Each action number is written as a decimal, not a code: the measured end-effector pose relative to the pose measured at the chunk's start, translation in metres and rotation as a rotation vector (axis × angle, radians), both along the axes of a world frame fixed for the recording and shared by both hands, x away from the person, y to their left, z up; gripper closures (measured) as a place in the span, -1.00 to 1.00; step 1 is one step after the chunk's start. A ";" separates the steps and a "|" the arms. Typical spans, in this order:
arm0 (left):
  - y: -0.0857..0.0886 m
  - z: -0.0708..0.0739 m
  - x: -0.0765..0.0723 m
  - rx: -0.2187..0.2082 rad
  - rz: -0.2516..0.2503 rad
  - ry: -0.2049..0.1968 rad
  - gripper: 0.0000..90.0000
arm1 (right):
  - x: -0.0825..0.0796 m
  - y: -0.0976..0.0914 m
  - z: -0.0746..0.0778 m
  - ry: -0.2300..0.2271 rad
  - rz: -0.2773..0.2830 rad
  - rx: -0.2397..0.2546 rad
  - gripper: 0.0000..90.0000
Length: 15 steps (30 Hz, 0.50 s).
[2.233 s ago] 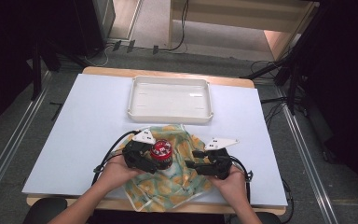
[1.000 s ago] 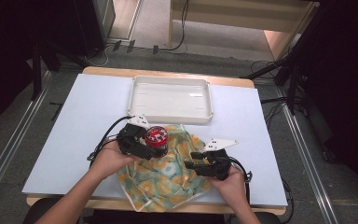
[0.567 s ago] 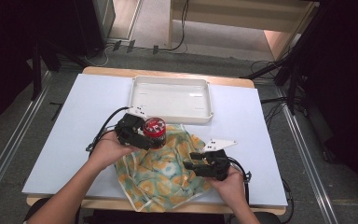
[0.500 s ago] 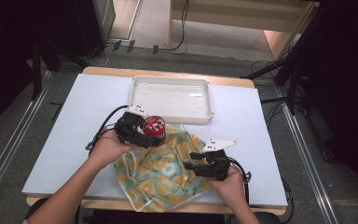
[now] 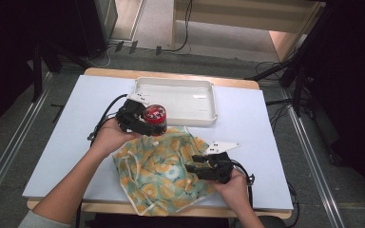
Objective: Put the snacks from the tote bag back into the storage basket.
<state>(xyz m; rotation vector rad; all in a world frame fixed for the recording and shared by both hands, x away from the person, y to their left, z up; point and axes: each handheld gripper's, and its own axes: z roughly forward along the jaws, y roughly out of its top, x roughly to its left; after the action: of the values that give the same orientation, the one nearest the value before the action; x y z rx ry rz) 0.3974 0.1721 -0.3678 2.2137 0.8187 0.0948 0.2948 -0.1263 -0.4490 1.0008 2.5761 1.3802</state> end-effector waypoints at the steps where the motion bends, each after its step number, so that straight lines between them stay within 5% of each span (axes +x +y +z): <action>1: 0.001 0.000 0.002 -0.003 0.005 0.003 -0.42 | 0.000 0.000 0.000 0.001 0.000 0.000 0.17; 15: 0.007 0.002 0.033 0.006 0.036 -0.009 -0.42 | -0.001 0.003 0.000 -0.004 0.016 0.000 0.17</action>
<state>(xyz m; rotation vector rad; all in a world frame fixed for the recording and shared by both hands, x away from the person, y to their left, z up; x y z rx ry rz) 0.4304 0.1793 -0.3661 2.2031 0.8542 0.1251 0.2937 -0.1230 -0.4486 0.9788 2.5868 1.3848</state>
